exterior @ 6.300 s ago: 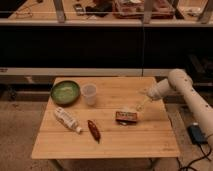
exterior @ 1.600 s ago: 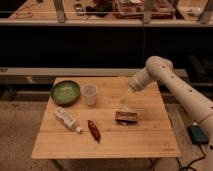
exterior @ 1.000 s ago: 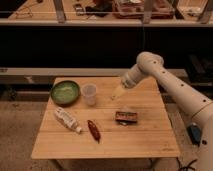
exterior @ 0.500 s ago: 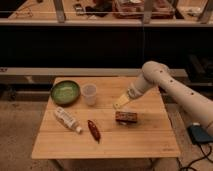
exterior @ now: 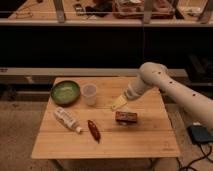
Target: Place the pepper in the ceramic cup
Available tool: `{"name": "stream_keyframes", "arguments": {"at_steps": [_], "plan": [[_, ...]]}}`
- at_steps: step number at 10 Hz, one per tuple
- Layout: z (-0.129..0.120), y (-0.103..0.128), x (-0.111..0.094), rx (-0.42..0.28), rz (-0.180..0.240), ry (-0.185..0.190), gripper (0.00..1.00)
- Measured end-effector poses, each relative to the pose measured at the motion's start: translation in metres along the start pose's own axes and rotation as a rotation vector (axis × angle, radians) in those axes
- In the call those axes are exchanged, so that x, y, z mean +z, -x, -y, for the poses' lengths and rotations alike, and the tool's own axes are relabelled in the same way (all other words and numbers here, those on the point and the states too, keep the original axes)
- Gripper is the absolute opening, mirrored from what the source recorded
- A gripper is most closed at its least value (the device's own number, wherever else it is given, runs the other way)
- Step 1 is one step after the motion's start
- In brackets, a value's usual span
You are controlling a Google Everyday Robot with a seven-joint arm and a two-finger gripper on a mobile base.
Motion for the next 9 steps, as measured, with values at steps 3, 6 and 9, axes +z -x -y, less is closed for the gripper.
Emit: {"name": "stream_keyframes", "arguments": {"at_steps": [3,6,9], "plan": [[0.077,0.008,0.014,-0.022,-0.04,0.04,0.8],[0.141,0.034,0.043,0.008,-0.053,0.036,0.8],[0.147,0.038,0.046,0.012,-0.055,0.034,0.8]]}}
